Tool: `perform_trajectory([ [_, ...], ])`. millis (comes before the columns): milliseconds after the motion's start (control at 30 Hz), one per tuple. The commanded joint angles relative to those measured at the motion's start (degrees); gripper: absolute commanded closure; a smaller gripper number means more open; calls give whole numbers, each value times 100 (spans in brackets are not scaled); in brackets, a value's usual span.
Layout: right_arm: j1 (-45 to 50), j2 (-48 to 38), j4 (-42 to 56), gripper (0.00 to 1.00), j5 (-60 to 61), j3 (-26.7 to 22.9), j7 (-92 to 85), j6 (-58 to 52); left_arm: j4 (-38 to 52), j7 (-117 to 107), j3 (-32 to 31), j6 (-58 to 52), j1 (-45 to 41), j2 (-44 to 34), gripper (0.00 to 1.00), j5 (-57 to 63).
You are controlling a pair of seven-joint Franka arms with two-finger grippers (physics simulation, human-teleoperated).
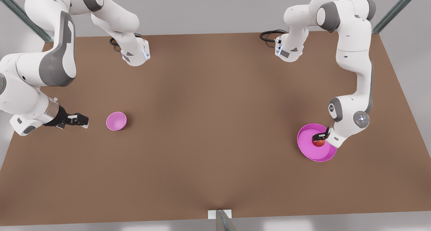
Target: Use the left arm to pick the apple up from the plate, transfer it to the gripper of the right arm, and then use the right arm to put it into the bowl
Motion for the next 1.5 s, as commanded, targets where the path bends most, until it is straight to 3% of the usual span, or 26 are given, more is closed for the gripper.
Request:
perform_trajectory([
  [0, 0, -7, -1, 0, 1, 3, -2, -8, -14, 241, -4, 275, -8, 16, 0, -47],
  [600, 9, -7, 8, 0, 19, 12, 16, -8, -22, 258, -4, 636, -34, 464, 0, -47],
  [800, 115, -104, -9, 0, -8, 125, 236, -51, -137, 293, -4, 609, -43, 394, 4, -47],
  [1033, 97, -412, -379, 0, 1, 390, 464, 89, -137, 293, -4, 618, -43, 403, 17, -47],
  [1067, 439, -438, -396, 0, 1, 4, 455, 80, -137, 293, -4, 618, -43, 412, 20, -47],
  [1100, 1450, -631, -607, 0, 159, -1218, 429, 89, -137, 293, -4, 618, -43, 412, 24, -47],
  [1167, 1407, -693, -730, 0, 230, -1280, 403, 98, -128, 293, -4, 618, -43, 421, 27, -47],
  [1233, 1319, -1193, -1573, 0, 230, -1351, 376, 598, -119, 293, -4, 618, -43, 403, 27, -47],
  [1400, 1196, -1097, -1521, 0, 353, -1333, 455, 590, 39, 557, -13, -84, -52, -256, 27, -39],
  [1467, 1169, -1062, -1512, 0, 353, -1333, 403, 608, 74, 496, -311, -515, -140, -642, 27, -56],
])
